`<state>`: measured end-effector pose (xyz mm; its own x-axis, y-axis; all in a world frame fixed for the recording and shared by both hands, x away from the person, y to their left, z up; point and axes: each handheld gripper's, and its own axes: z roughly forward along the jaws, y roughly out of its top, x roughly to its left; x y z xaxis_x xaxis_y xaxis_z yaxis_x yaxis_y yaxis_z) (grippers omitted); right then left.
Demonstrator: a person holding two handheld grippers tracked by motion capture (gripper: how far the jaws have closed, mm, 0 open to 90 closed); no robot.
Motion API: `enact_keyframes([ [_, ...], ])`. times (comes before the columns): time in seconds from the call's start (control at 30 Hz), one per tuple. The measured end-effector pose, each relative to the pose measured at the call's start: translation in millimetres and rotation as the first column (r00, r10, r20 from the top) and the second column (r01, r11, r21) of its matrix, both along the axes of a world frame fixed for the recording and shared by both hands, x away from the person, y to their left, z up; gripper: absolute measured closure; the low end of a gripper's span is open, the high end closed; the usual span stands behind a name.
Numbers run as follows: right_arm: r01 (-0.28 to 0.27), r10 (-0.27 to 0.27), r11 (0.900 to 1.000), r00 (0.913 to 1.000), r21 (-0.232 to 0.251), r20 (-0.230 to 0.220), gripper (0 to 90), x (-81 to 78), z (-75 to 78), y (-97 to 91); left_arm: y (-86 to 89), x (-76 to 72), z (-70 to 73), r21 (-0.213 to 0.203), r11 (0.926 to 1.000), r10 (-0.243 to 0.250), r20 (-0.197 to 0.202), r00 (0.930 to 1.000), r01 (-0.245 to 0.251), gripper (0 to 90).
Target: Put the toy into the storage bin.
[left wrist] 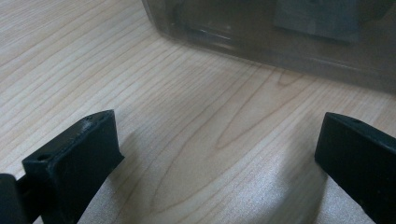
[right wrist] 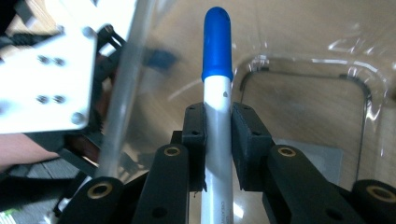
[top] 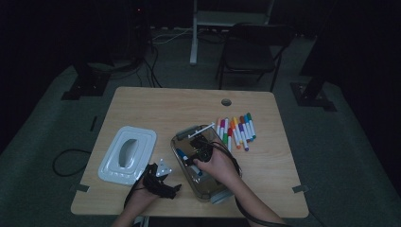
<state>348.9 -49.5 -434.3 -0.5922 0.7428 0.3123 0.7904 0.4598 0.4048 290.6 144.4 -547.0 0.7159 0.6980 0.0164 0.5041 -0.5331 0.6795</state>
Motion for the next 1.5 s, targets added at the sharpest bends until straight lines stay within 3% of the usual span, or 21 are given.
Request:
enact_keyframes([
  [0.33,-0.049,0.04,0.9946,0.9953,-0.092,-0.089,76.6,4.5,-20.2,7.9,-0.1,0.0,0.0,-0.001,1.0,0.001,0.0,1.0,-0.001,0.5],
  [0.57,-0.094,0.068,0.983,0.9846,-0.158,-0.161,76.3,5.7,-33.9,15.9,-0.1,0.1,0.0,0.0,1.0,0.0,0.001,1.0,0.0,0.5],
  [0.77,-0.111,0.077,0.9798,0.9767,-0.166,-0.2,75.1,6.7,-42.8,19.8,-0.1,0.1,-0.1,0.0,1.0,0.0,0.002,1.0,0.0,0.5],
  [0.87,-0.111,0.079,0.9811,0.978,-0.158,-0.193,72.2,6.9,-42.0,18.8,-0.1,0.1,-0.1,-0.001,1.0,0.001,0.002,1.0,-0.001,0.5],
  [1.13,-0.145,0.141,0.986,0.9883,-0.083,-0.059,61.3,3.0,-23.0,2.8,-0.1,0.2,-0.1,0.0,1.0,0.0,0.002,1.0,0.0,0.5],
  [1.3,-0.163,0.164,0.9862,0.9864,-0.027,0.015,52.1,-0.5,-10.4,-10.8,0.0,0.2,0.0,0.001,1.0,0.0,0.001,1.0,0.0,0.5],
  [1.5,-0.151,0.148,0.9885,0.9806,0.011,0.128,50.8,-7.2,2.0,-27.4,-0.2,0.1,-0.1,-0.001,1.0,0.001,0.001,1.0,-0.001,0.5],
])
